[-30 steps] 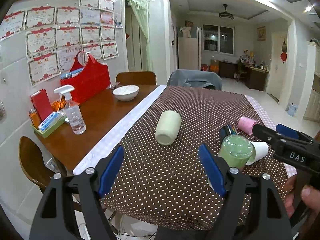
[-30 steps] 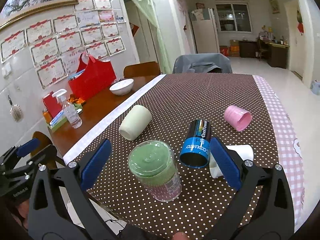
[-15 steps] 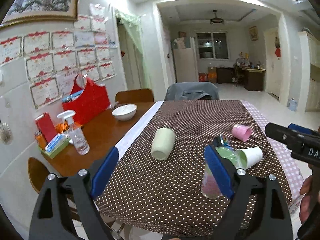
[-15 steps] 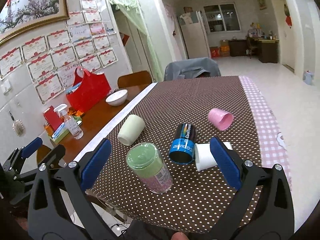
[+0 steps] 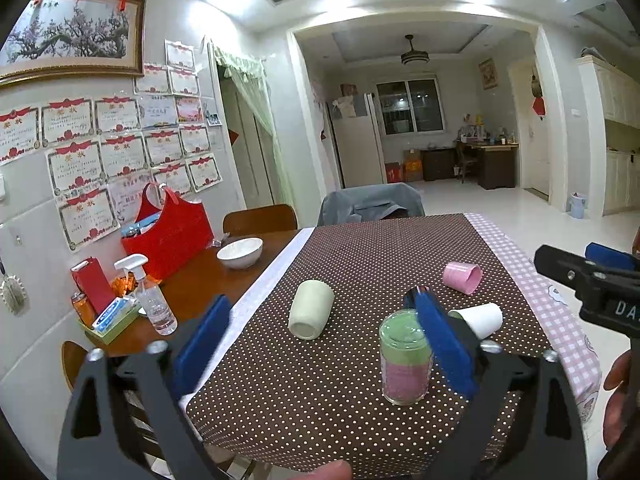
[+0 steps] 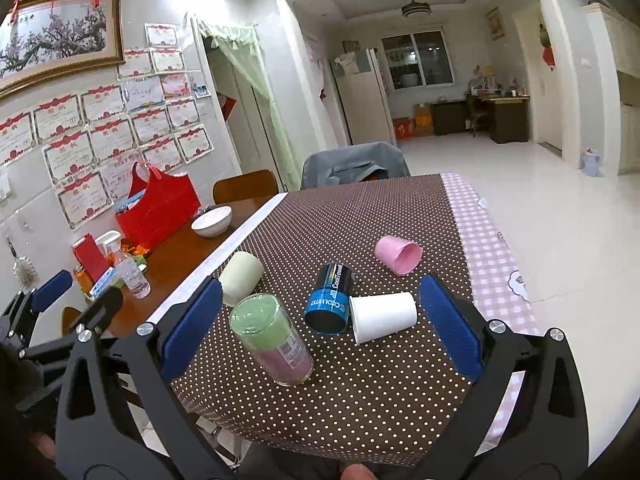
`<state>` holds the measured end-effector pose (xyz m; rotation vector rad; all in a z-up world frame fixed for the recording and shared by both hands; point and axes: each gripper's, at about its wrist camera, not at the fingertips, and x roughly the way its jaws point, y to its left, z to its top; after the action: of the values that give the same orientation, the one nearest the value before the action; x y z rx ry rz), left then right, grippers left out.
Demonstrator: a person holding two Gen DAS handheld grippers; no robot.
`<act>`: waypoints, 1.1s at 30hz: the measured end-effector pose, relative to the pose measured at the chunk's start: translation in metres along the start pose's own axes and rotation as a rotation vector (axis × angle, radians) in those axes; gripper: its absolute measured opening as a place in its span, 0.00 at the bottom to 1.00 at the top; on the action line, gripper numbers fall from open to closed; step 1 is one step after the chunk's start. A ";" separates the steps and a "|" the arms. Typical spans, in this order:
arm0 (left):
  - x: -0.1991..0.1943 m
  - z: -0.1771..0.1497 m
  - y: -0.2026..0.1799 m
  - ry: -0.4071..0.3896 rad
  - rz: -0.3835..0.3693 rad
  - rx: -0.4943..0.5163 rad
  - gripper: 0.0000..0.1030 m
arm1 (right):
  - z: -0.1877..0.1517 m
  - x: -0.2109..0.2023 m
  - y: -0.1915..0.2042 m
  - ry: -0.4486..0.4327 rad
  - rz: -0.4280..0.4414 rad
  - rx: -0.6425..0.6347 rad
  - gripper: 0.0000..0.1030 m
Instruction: Flip cup upside down
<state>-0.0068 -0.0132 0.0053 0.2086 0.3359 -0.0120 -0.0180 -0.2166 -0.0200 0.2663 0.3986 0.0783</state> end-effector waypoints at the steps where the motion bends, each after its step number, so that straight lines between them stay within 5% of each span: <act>1: -0.001 0.000 0.001 0.003 -0.004 -0.005 0.96 | -0.001 -0.001 0.001 -0.004 -0.002 -0.003 0.94; 20: -0.013 0.002 0.032 0.024 0.037 -0.131 0.96 | -0.009 -0.010 0.036 -0.025 -0.007 -0.080 0.94; 33: -0.014 0.001 0.030 0.012 0.053 -0.118 0.96 | -0.009 -0.010 0.040 -0.025 -0.013 -0.086 0.94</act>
<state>-0.0188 0.0159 0.0171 0.1011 0.3417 0.0616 -0.0315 -0.1770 -0.0129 0.1797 0.3711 0.0796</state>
